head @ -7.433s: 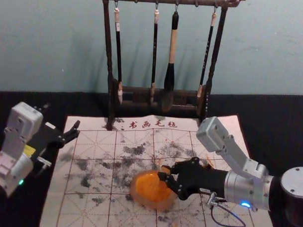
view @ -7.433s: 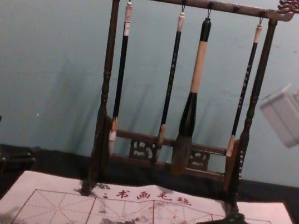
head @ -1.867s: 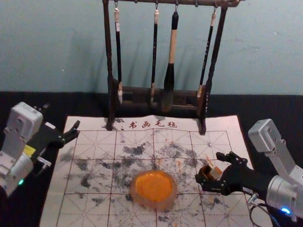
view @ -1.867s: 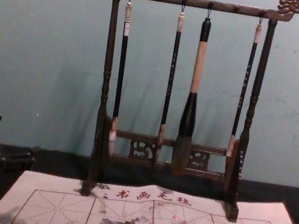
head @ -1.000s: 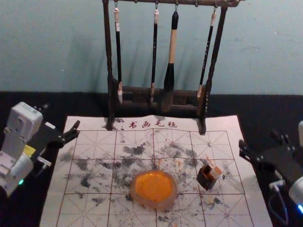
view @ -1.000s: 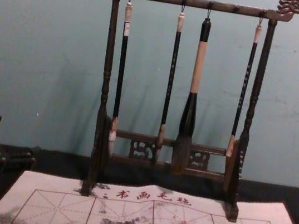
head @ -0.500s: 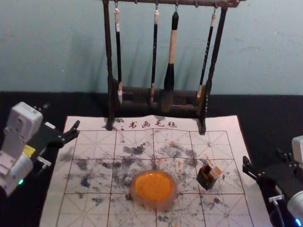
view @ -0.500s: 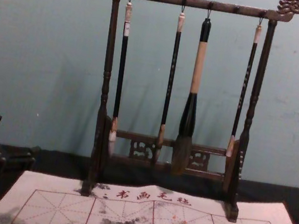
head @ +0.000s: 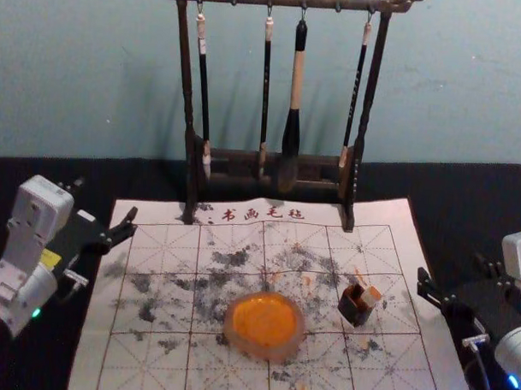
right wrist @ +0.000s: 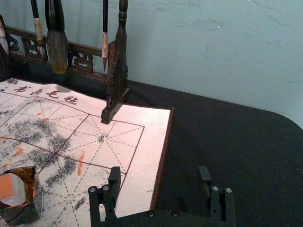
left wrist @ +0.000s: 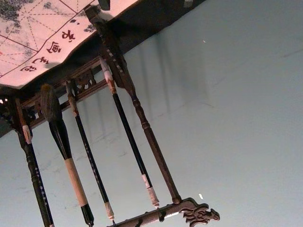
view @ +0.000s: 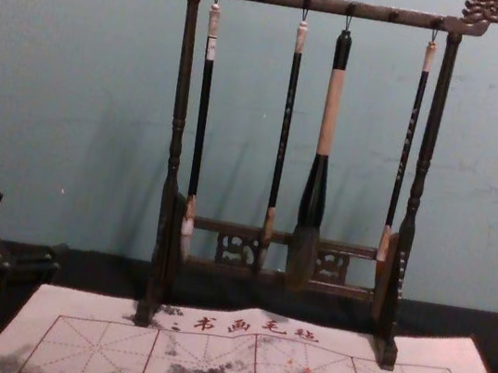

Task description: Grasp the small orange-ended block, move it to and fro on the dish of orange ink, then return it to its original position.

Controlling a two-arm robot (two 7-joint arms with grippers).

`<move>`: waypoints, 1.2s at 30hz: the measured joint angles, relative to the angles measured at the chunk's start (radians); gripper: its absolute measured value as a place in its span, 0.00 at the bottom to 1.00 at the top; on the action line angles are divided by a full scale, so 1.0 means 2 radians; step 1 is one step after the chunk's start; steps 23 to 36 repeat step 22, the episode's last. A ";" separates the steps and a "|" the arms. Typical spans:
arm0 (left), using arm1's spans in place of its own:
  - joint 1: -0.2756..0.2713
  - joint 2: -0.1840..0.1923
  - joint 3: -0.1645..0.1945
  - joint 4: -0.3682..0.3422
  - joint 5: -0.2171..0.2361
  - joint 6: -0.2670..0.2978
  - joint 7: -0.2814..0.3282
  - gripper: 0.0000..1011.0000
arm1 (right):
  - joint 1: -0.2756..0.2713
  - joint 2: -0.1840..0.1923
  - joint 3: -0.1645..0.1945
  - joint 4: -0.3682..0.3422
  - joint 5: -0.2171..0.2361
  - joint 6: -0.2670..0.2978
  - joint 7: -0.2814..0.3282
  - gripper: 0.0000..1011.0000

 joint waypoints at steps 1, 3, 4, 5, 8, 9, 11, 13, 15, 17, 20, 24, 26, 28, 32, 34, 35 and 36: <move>0.000 0.000 0.000 0.000 0.000 0.000 0.000 0.99 | 0.000 0.000 0.000 0.000 0.000 0.000 0.000 0.99; 0.000 0.000 0.000 0.000 0.000 0.000 0.000 0.99 | 0.000 0.000 0.000 0.000 0.000 0.000 0.000 0.99; 0.000 0.000 0.000 0.000 0.000 0.000 0.000 0.99 | 0.000 0.000 0.000 0.000 0.000 0.000 0.000 0.99; 0.000 0.000 0.000 0.000 0.000 0.000 0.000 0.99 | 0.000 0.000 0.000 0.000 0.000 0.000 0.000 0.99; 0.000 0.000 0.000 0.000 0.000 0.000 0.000 0.99 | 0.000 0.000 0.000 0.000 0.001 0.000 0.000 0.99; 0.000 0.000 0.000 0.000 0.000 0.000 0.000 0.99 | 0.000 0.000 0.000 0.000 0.001 0.000 0.000 0.99; 0.000 0.000 0.000 0.000 0.000 0.000 0.000 0.99 | 0.000 0.000 0.000 0.000 0.001 0.000 0.000 0.99; 0.000 0.000 0.000 0.000 0.000 0.000 0.000 0.99 | 0.000 0.001 0.000 -0.001 0.001 0.000 0.000 0.99; 0.000 0.000 0.000 0.000 0.000 0.000 0.000 0.99 | 0.000 0.001 0.000 -0.001 0.001 0.000 0.000 0.99; 0.000 0.000 0.000 0.000 0.000 0.000 0.000 0.99 | 0.000 0.001 0.000 -0.001 0.001 0.000 0.000 0.99; 0.000 0.000 0.000 0.000 0.000 0.000 0.000 0.99 | 0.000 0.001 0.000 -0.001 0.001 0.000 0.000 0.99; 0.000 0.000 0.000 0.000 0.000 0.000 0.000 0.99 | 0.000 0.001 0.000 -0.001 0.001 0.000 0.000 0.99; 0.000 0.000 0.000 0.000 0.000 0.000 0.000 0.99 | 0.000 0.001 0.000 -0.001 0.001 0.000 0.000 0.99; 0.000 0.000 0.000 0.000 0.000 0.000 0.000 0.99 | 0.000 0.001 0.000 -0.001 0.001 0.000 0.000 0.99; 0.000 0.000 0.000 0.000 0.000 0.000 0.000 0.99 | 0.000 0.001 0.000 -0.001 0.001 0.000 0.000 0.99; 0.000 0.000 0.000 0.000 0.000 0.000 0.000 0.99 | 0.000 0.001 0.000 -0.001 0.001 0.000 0.000 0.99; 0.000 0.000 0.000 0.000 0.000 0.000 0.000 0.99 | 0.000 0.001 0.000 -0.001 0.001 0.000 0.000 0.99; 0.000 0.000 0.000 0.000 0.000 0.000 0.000 0.99 | 0.000 0.001 0.000 -0.001 0.001 0.000 0.000 0.99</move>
